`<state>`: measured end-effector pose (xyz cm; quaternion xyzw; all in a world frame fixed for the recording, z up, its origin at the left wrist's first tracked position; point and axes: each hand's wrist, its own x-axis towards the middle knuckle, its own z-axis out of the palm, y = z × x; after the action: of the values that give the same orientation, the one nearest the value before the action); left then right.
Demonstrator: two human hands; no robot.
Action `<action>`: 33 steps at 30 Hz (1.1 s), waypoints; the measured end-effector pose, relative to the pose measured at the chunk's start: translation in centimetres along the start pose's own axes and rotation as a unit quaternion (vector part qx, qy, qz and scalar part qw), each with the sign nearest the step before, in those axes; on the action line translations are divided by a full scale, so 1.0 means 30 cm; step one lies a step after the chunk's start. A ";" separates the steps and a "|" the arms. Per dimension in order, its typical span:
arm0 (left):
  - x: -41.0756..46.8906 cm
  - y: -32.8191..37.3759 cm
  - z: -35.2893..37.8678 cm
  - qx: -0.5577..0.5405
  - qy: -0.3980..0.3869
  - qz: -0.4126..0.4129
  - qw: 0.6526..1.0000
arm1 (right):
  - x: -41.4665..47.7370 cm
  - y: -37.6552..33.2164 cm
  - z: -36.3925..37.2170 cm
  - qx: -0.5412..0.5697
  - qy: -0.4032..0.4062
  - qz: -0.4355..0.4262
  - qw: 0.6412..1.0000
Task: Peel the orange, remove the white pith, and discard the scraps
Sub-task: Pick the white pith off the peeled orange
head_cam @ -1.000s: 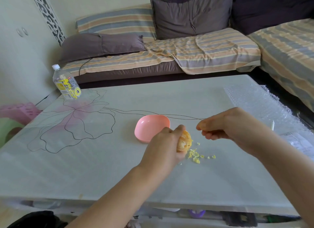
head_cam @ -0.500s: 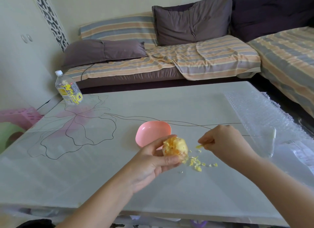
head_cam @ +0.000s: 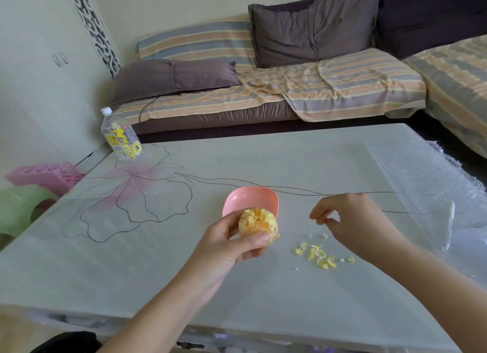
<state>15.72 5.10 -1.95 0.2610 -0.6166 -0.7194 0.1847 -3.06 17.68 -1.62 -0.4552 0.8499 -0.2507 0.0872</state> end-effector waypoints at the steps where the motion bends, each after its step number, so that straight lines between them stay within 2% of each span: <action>1: 0.000 -0.004 0.000 0.019 0.003 0.005 1.000 | -0.003 -0.003 -0.001 0.006 -0.001 -0.004 1.000; 10: 0.006 -0.012 0.000 0.106 -0.014 0.033 0.994 | -0.022 -0.008 -0.033 0.036 0.045 -0.015 0.998; 15: 0.012 -0.003 0.002 0.159 0.020 0.056 0.985 | -0.035 -0.015 -0.023 0.014 0.073 -0.056 0.996; 22: 0.021 0.009 0.029 0.165 0.016 0.012 0.986 | -0.052 -0.050 -0.027 0.104 0.111 -0.120 0.981; 25: 0.028 0.005 0.062 0.130 -0.006 -0.015 0.991 | -0.060 -0.071 -0.030 0.190 0.076 -0.112 0.972; 27: 0.039 0.001 0.083 0.112 -0.005 -0.023 0.993 | -0.061 -0.078 -0.031 0.199 0.046 -0.107 0.973; 33: 0.071 0.006 0.133 0.252 0.011 0.084 0.964 | -0.066 -0.070 -0.043 0.226 0.045 -0.089 0.969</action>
<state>11.62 6.97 -1.68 0.2540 -0.7954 -0.5201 0.1796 -0.87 18.79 0.39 -0.4857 0.7301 -0.4636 0.1269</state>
